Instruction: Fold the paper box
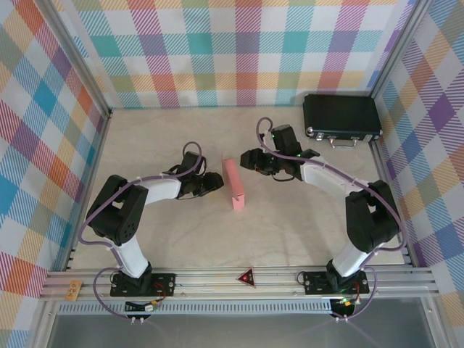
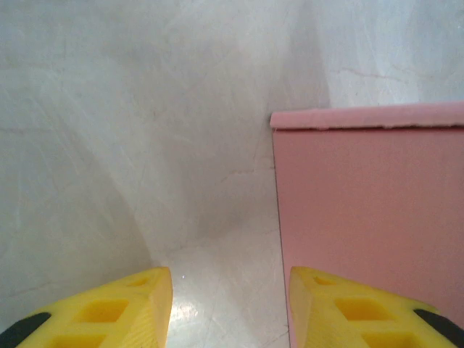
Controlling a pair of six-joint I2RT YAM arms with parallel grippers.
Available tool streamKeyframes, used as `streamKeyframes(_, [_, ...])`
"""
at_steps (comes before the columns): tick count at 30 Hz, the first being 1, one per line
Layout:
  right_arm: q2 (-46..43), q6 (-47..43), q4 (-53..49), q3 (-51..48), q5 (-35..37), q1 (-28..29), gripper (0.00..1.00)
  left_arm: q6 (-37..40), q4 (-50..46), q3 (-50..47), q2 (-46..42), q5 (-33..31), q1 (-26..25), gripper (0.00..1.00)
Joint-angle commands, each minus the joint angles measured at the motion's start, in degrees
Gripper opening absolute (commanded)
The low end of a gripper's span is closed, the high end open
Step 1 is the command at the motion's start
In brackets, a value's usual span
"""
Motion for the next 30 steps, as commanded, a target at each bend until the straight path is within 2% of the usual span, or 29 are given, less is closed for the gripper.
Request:
streamKeyframes(1, [2.7, -1.3, -0.5, -1.4, -5.9, 0.5, 0.49, 1.4, 0.3, 2.8, 1.9, 1.0, 1.4, 0.46])
streamKeyframes(13, [5.8, 2.7, 4.4, -3.8, -7.5, 1.8, 0.47, 3.9, -0.9, 13.1, 10.4, 8.5, 1.7, 0.44])
streamKeyframes(30, [6.8, 9.5, 4.9, -8.3, 0.0, 2.9, 0.37, 3.8, -0.7, 13.6, 11.1, 10.1, 1.7, 0.44])
